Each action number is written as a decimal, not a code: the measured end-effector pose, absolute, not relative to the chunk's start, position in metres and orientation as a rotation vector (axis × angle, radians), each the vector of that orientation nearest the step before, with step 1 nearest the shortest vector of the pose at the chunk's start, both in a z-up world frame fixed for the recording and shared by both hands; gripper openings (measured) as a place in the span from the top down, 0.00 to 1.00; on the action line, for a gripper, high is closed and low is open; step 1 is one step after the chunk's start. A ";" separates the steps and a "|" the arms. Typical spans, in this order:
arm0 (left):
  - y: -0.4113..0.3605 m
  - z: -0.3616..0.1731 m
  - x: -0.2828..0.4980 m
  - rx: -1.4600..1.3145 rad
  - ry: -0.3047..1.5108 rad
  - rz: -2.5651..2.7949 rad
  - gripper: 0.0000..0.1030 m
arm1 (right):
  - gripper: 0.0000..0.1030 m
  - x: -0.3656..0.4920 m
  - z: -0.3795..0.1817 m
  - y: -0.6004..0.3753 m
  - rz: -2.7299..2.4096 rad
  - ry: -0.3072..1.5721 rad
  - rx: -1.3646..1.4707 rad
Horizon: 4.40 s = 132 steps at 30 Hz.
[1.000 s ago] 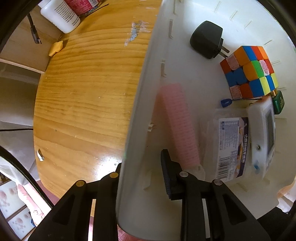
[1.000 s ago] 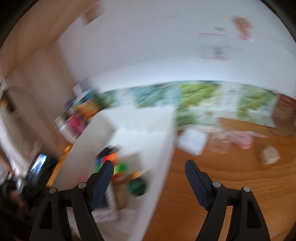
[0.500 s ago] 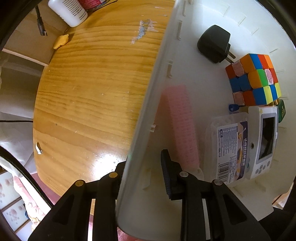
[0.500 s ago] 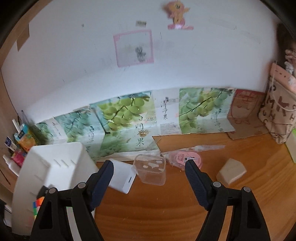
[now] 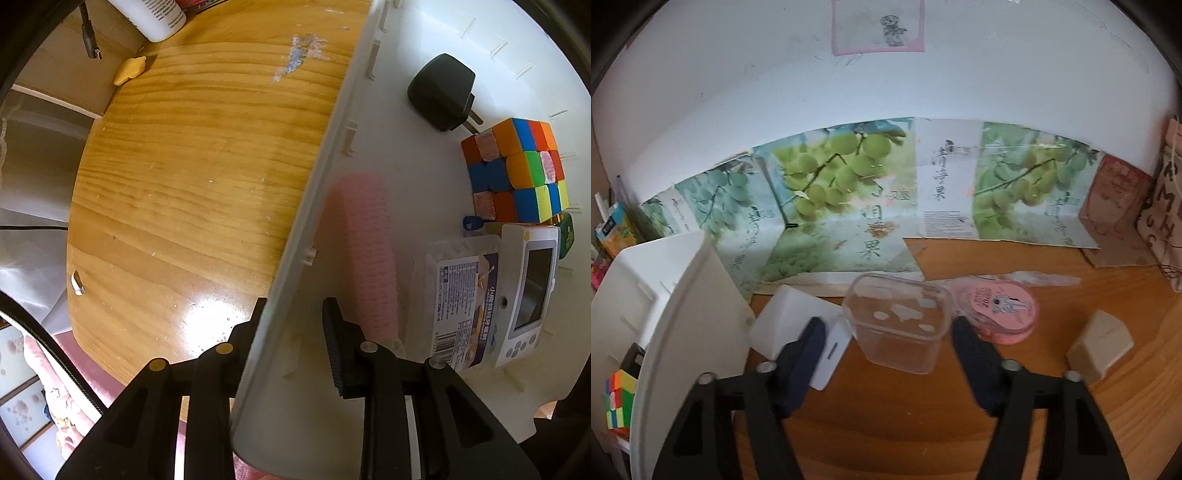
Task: Organize rigid objects
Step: 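Move the right tool to the clear plastic box and grasp it, then carry the clear plastic box into the tray and release it, then move the right tool to the beige block and grasp it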
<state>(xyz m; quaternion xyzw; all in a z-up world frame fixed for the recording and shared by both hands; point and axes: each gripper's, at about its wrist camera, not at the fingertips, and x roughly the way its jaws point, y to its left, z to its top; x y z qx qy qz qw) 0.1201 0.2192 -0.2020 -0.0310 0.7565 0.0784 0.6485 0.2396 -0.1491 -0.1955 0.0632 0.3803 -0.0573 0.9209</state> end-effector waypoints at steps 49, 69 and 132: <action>0.209 -0.189 0.106 0.008 1.651 0.050 0.70 | 0.30 0.116 -0.101 0.014 0.456 0.794 0.072; 0.212 -0.190 0.104 0.029 1.665 0.046 0.70 | 0.02 0.119 -0.089 -0.135 -0.062 0.741 0.102; 0.217 -0.187 0.092 -0.035 1.638 0.156 0.63 | 0.37 0.171 -0.136 -0.243 -0.188 0.777 0.212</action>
